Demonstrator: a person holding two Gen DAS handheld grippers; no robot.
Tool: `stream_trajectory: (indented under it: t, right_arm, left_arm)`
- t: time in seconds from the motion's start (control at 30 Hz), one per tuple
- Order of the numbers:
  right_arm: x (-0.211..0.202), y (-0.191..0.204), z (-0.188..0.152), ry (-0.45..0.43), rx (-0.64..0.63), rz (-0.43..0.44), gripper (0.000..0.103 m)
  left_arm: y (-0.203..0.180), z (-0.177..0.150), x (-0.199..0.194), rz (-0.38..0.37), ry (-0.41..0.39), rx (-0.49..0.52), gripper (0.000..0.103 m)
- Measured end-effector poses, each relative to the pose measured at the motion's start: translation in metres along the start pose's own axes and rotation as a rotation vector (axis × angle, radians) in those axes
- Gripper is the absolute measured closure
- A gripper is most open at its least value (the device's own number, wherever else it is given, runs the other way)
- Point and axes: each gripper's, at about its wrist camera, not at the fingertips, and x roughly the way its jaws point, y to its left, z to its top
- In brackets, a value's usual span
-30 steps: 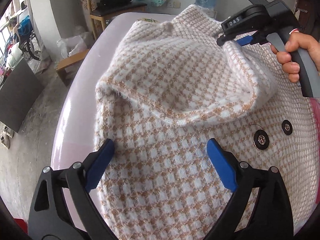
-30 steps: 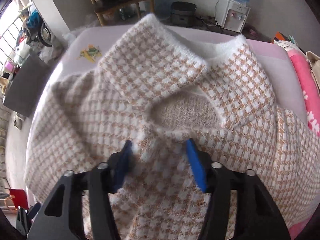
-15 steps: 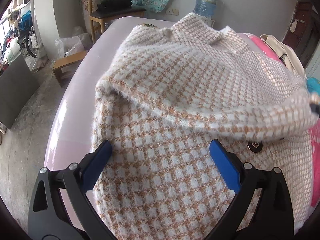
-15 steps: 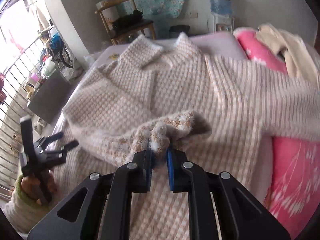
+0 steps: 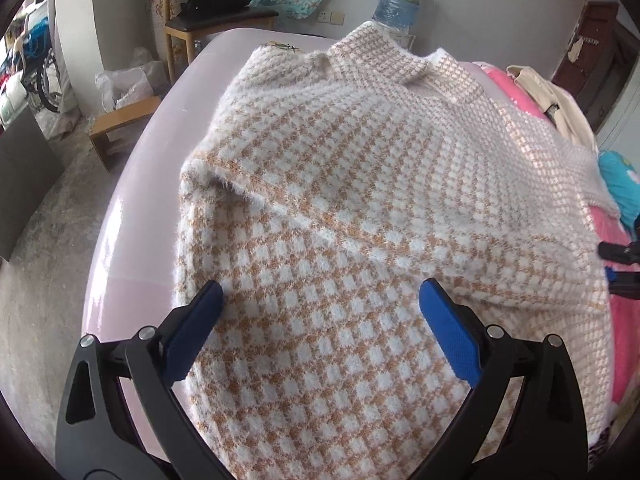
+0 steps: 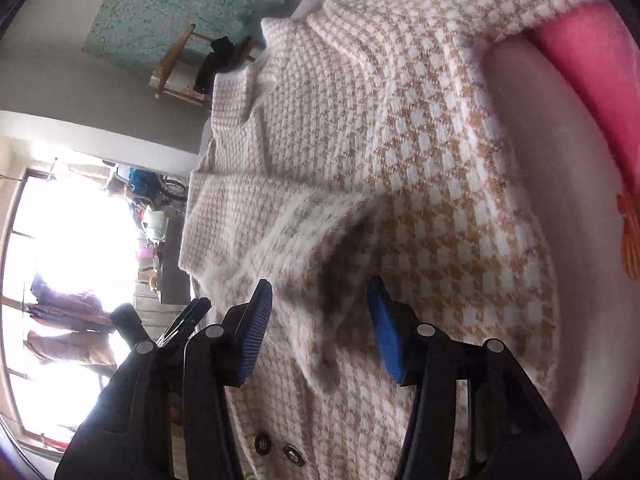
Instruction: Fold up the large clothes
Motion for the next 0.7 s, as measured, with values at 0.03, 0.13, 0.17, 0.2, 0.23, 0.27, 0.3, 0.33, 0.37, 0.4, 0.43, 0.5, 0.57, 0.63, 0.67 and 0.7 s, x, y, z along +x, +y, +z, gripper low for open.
stream_trajectory:
  t: [0.03,0.13,0.17,0.2,0.23,0.27,0.3,0.33,0.37,0.4,0.43,0.5,0.57,0.63,0.67,0.7]
  right_arm:
    - [0.005,-0.001,0.002,0.014,0.001,-0.001,0.054]
    - [0.015,0.007,0.006,0.035,-0.013,-0.032,0.078]
    - [0.016,0.013,0.008,0.037,-0.025,-0.041,0.091]
    - [0.016,0.022,0.011,0.030,-0.049,-0.054,0.093]
    - [0.014,0.034,0.016,0.015,-0.081,-0.073,0.093]
    - [0.011,0.048,0.023,-0.003,-0.120,-0.085,0.094]
    - [0.009,0.068,0.030,-0.020,-0.168,-0.091,0.094]
    - [0.008,0.088,0.038,-0.035,-0.216,-0.093,0.094]
    - [0.009,0.112,0.047,-0.046,-0.262,-0.090,0.094]
    - [0.014,0.140,0.056,-0.048,-0.309,-0.078,0.094]
    - [0.022,0.169,0.064,-0.045,-0.356,-0.064,0.094]
    - [0.045,0.240,0.074,-0.020,-0.462,-0.029,0.094]
    - [0.062,0.324,0.070,0.009,-0.593,0.054,0.094]
    - [0.053,0.407,0.048,-0.011,-0.774,0.165,0.095]
    - [0.041,0.438,0.039,-0.033,-0.848,0.219,0.095]
    - [0.026,0.460,0.031,-0.062,-0.909,0.265,0.095]
  left_arm:
    - [0.003,0.000,-0.003,-0.015,-0.011,-0.018,0.008]
    - [0.010,-0.004,-0.014,-0.013,-0.044,-0.048,0.008]
    - [0.013,-0.006,-0.016,-0.007,-0.050,-0.058,0.008]
    - [0.016,-0.008,-0.019,0.001,-0.056,-0.070,0.008]
    - [0.020,-0.010,-0.023,0.013,-0.066,-0.084,0.008]
    - [0.024,-0.012,-0.026,0.026,-0.077,-0.094,0.009]
    - [0.028,-0.013,-0.030,0.040,-0.088,-0.104,0.015]
    - [0.032,-0.015,-0.032,0.057,-0.097,-0.115,0.026]
    - [0.035,-0.017,-0.034,0.071,-0.100,-0.129,0.029]
    - [0.039,-0.018,-0.035,0.084,-0.101,-0.148,0.035]
    - [0.042,-0.018,-0.035,0.098,-0.100,-0.169,0.043]
    - [0.049,-0.020,-0.033,0.110,-0.091,-0.215,0.052]
    - [0.055,-0.020,-0.028,0.132,-0.072,-0.257,0.059]
    - [0.057,-0.017,-0.029,0.144,-0.076,-0.281,0.064]
    - [0.059,-0.015,-0.030,0.147,-0.078,-0.287,0.064]
    - [0.059,-0.013,-0.031,0.148,-0.084,-0.288,0.064]
